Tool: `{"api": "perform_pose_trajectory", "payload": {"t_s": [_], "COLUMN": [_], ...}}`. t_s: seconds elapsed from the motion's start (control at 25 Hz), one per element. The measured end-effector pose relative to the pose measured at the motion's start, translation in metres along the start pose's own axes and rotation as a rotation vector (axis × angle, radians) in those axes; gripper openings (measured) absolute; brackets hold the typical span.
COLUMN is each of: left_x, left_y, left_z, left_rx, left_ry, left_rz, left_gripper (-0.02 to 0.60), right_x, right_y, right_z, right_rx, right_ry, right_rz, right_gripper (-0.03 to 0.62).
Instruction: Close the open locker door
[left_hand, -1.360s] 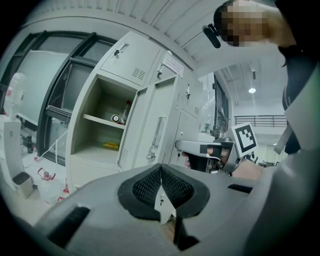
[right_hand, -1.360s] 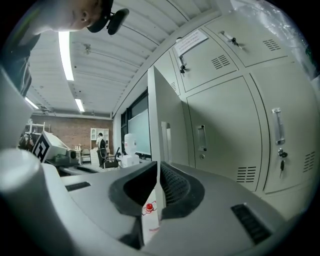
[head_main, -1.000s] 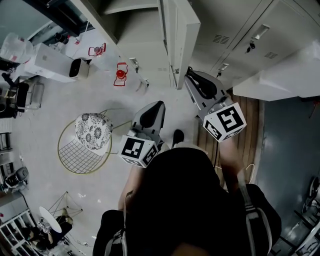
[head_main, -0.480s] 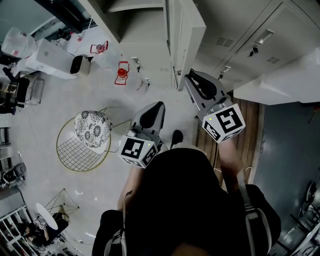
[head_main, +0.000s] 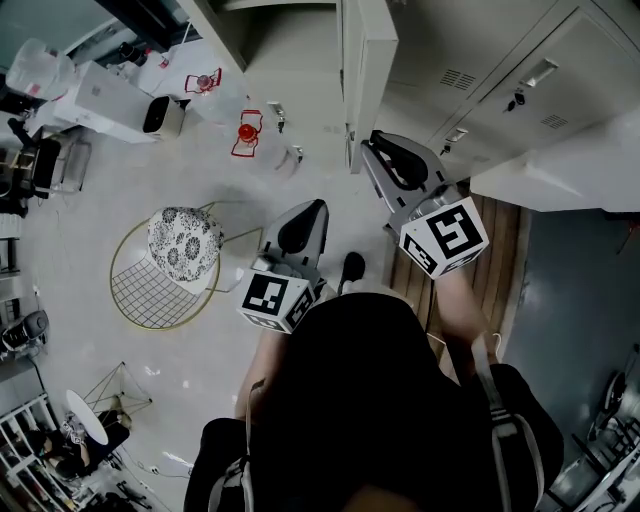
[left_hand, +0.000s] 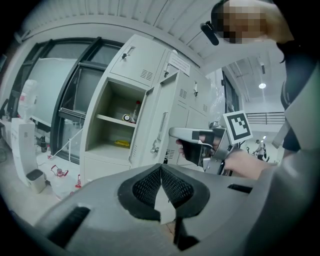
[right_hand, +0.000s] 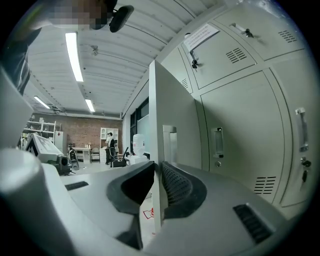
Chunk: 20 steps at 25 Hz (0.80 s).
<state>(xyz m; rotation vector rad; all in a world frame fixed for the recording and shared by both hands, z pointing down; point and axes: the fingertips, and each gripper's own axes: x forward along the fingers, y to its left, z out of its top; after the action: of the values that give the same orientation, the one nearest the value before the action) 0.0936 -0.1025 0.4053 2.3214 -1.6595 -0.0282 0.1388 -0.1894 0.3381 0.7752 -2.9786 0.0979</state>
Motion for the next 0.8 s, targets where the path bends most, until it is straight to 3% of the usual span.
{"api": "perform_pose_trajectory", "payload": {"t_s": [0.4, 0.8], "left_x": [-0.023, -0.037], "left_y": [0.017, 0.056], "left_z": [0.004, 0.015], "left_rx": [-0.02, -0.036], "left_ry": [-0.028, -0.061], "left_rz": [0.061, 0.062], "left_gripper": [0.018, 0.018], "right_x": [0.026, 0.059], "right_y": [0.025, 0.05], "right_z": [0.001, 0.002], "right_rx": [-0.039, -0.054], "right_ry": [0.026, 0.049], "right_rz": [0.036, 0.022], "right_gripper": [0.043, 0.043]}}
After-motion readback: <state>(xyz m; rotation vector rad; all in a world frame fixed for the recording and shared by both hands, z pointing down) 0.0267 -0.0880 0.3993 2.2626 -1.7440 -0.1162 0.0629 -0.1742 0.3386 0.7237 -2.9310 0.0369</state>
